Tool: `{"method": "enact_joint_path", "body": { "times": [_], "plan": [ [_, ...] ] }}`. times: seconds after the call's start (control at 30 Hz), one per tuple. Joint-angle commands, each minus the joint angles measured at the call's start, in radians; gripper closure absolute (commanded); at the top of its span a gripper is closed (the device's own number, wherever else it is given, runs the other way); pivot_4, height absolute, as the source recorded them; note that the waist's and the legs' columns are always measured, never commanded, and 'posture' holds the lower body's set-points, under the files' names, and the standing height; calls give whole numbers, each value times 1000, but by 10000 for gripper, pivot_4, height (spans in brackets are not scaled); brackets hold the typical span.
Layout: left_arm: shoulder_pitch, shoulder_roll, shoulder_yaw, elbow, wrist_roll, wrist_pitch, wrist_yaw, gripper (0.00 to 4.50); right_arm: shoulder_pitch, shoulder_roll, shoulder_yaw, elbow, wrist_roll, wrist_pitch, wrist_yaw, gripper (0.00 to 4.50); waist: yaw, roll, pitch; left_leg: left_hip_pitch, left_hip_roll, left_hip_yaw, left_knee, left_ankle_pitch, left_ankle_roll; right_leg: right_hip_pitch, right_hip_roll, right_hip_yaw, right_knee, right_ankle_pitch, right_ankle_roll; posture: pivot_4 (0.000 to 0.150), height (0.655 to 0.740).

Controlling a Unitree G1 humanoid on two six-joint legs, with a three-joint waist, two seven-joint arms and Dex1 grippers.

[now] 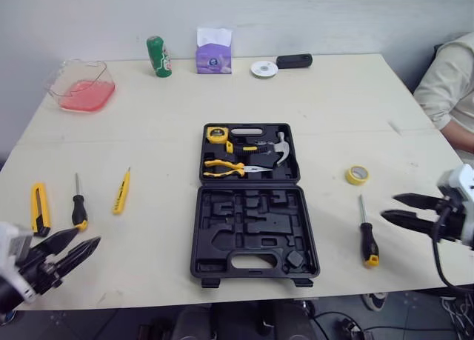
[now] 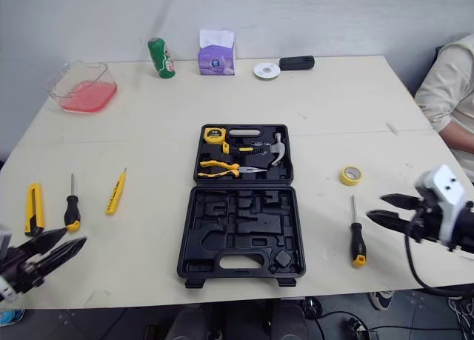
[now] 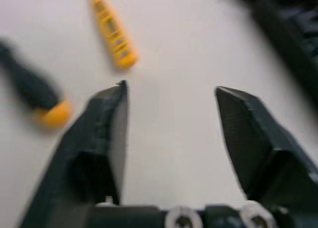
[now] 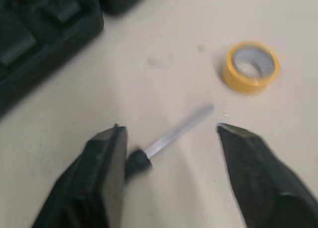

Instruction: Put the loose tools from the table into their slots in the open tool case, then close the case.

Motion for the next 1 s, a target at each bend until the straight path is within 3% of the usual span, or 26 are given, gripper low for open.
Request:
{"method": "enact_joint_path", "body": {
  "times": [0.03,0.2,0.4,0.47,0.57,0.7,0.83,1.0],
  "plan": [
    [52,8,100,82,-21,-40,5,55,-3,-74,-44,156,-51,-128,58,477,2,-1,0,0,0,1,0,0,0,0,0,1,0,0,0,1500,7244],
    [87,18,136,238,-10,-90,19,55,-65,-82,-35,276,-54,-201,52,477,-1,-1,0,1,3,4,0,0,1,-3,1,1,3,1,1,1500,7244],
    [54,30,92,153,-47,-77,80,55,-137,-32,2,218,-42,-247,1,477,-3,-2,-1,1,5,5,0,-3,-3,-5,1,5,4,2,3,1500,7244],
    [6,33,89,112,-69,-17,169,55,-154,-19,24,156,-29,-231,-8,477,-1,-2,-1,1,5,5,0,-3,-4,-5,1,7,4,2,4,1500,7244],
    [-62,35,34,-7,-96,150,327,55,-214,7,96,-97,106,-89,-10,477,2,-1,-1,1,5,5,0,-3,-5,-6,1,9,7,5,8,1500,7244],
    [-245,21,-10,-18,-159,334,513,55,-380,58,242,-313,238,34,-37,477,2,-2,-1,1,6,5,0,-1,-9,-10,2,11,16,4,7,1500,7244],
    [-335,80,-144,16,-67,405,604,55,-532,133,351,-399,323,114,-75,477,3,-5,-2,-1,6,5,-1,6,-14,-14,3,10,18,3,5,1500,7244],
    [-466,64,-156,93,-44,507,716,55,-626,225,461,-437,347,134,-98,477,4,-7,-3,-2,6,7,-1,5,-13,-16,3,8,18,3,5,1500,7244]
  ]
}}
